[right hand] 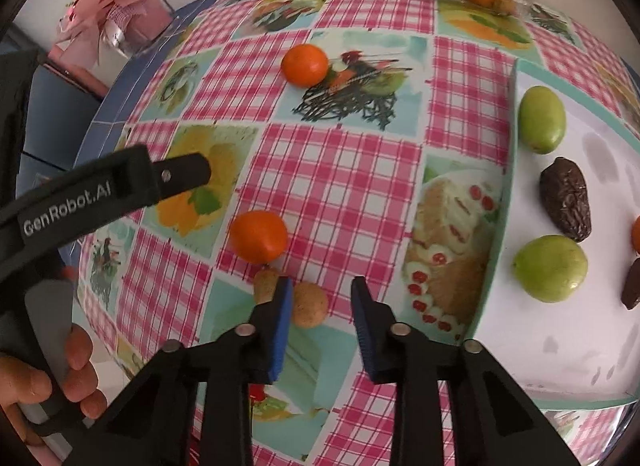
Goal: Organize fruits
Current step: 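Grasp a small round brown fruit with the right tool while the left tool grasps a mandarin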
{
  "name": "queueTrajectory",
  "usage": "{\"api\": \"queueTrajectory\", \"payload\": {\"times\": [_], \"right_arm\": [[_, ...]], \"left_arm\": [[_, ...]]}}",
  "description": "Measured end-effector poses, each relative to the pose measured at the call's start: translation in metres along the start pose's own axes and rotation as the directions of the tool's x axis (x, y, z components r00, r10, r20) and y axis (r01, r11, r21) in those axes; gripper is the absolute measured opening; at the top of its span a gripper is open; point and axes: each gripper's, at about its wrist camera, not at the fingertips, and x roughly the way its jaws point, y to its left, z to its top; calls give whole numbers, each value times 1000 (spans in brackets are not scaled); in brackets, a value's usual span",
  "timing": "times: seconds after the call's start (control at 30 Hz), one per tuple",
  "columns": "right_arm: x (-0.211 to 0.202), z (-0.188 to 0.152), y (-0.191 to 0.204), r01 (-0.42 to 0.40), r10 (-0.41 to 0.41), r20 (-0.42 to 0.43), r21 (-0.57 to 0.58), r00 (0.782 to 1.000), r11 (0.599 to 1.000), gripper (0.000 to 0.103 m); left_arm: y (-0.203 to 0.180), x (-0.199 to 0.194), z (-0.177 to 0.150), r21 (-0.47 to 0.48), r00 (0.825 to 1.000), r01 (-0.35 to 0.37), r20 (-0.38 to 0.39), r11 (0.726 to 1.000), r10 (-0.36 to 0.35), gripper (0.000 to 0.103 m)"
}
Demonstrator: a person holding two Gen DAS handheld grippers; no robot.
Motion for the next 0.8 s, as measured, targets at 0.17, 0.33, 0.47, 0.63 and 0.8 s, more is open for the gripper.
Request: {"api": "queueTrajectory", "payload": {"times": [0.17, 0.33, 0.47, 0.63, 0.8], "right_arm": [[4, -2, 9, -13, 12, -17, -34, 1000, 999, 28], [8, -2, 9, -13, 12, -27, -43, 1000, 999, 23], [9, -2, 10, -13, 11, -31, -45, 999, 999, 23], [8, -3, 11, -4, 2, -25, -50, 1000, 999, 23], [1, -1, -1, 35, -35, -5, -19, 999, 999, 23]], "left_arm": [[0, -1, 1, -1, 1000, 2, 4, 1000, -2, 95], [-1, -2, 1, 4, 1000, 4, 7, 1000, -4, 95], [-3, -2, 1, 5, 1000, 9, 7, 1000, -9, 95], [-5, -1, 1, 5, 1000, 28, 0, 1000, -28, 95], [-8, -1, 0, 10, 999, 43, -5, 999, -43, 95]]}}
